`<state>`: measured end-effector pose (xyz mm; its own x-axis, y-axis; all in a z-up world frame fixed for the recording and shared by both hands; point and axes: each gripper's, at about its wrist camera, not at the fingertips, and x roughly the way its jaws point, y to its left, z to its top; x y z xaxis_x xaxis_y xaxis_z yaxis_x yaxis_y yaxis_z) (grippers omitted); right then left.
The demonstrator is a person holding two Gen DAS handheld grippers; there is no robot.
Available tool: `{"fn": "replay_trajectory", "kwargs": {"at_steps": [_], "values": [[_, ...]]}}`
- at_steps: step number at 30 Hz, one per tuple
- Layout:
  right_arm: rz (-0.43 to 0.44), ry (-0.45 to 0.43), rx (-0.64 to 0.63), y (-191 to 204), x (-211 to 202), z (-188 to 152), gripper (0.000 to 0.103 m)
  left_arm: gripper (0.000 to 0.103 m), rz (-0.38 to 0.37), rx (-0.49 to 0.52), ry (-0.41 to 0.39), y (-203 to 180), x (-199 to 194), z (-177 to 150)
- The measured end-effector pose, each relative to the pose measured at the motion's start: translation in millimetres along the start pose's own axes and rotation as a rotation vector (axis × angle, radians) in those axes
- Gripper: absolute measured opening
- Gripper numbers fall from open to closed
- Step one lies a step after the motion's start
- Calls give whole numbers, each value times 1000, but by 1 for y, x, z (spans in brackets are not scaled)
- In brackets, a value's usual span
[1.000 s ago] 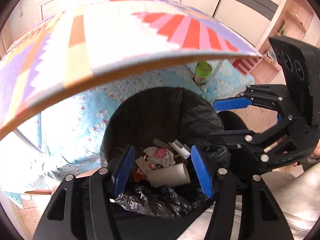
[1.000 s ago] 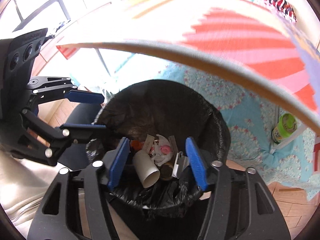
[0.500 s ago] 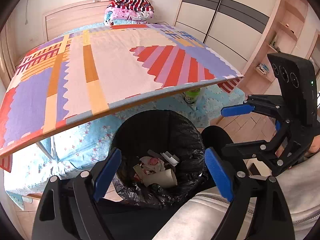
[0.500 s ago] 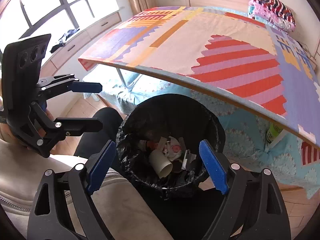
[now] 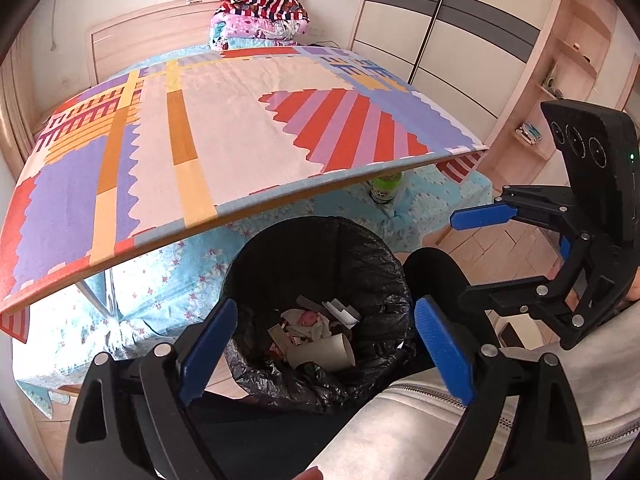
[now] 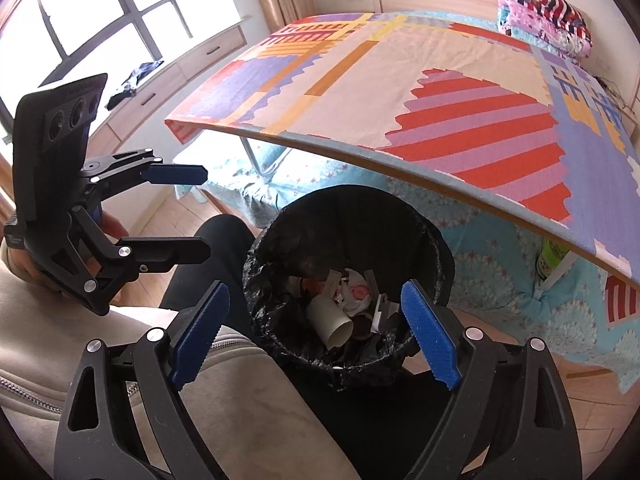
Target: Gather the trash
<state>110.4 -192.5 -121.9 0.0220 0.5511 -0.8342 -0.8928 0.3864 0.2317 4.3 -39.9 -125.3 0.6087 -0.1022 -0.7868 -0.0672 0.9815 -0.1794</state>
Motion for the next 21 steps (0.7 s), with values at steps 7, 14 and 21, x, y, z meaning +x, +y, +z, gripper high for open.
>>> {"fn": "replay_trajectory", "kwargs": {"at_steps": [7,14,21], "values": [[2,0,-8,1,0,0,88,87,3,-6,12,1,1,0],[2,-8,-13,2,-3,1,88,87,12,-3,2,0,0,1],[-6,-8,-17,3,-4,1,88,87,6,-9,-3,0,-1,1]]}}
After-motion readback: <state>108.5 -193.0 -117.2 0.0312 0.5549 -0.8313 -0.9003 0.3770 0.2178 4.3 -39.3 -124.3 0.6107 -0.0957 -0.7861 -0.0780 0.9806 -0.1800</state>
